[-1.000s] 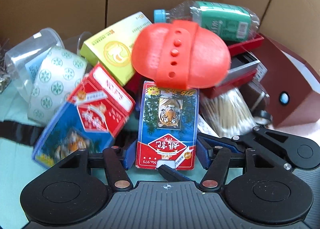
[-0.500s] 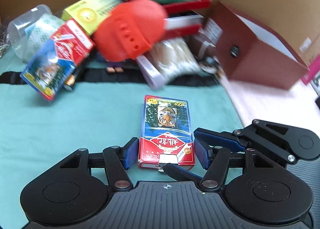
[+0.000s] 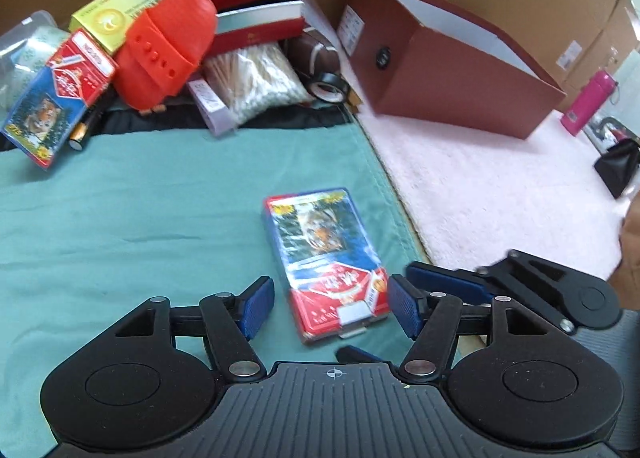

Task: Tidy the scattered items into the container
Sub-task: 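Lift the tiger-print card box with the left gripper off the cloth, then carry the card box with the left gripper and lower it into the red box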

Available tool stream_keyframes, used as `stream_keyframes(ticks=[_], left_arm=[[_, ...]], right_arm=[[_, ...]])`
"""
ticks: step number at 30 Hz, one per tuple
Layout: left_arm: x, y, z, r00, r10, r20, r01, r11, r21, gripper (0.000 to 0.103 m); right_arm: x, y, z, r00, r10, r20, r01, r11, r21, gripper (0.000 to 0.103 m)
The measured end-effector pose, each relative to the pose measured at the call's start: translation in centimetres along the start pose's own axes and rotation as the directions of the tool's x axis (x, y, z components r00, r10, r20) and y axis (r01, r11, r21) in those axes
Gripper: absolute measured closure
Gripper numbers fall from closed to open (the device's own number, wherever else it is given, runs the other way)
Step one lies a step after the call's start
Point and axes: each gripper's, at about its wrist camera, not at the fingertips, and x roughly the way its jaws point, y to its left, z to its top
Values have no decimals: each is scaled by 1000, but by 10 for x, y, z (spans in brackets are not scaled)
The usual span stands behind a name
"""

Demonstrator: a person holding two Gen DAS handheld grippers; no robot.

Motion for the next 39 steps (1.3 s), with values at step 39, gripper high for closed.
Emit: stream_keyframes(ticks=[39], left_arm=[[-1,-14,14,999,-34,36,32,998,56,48]], right_arm=[[5,19,9,992,-130,-1,130,990,51,31]])
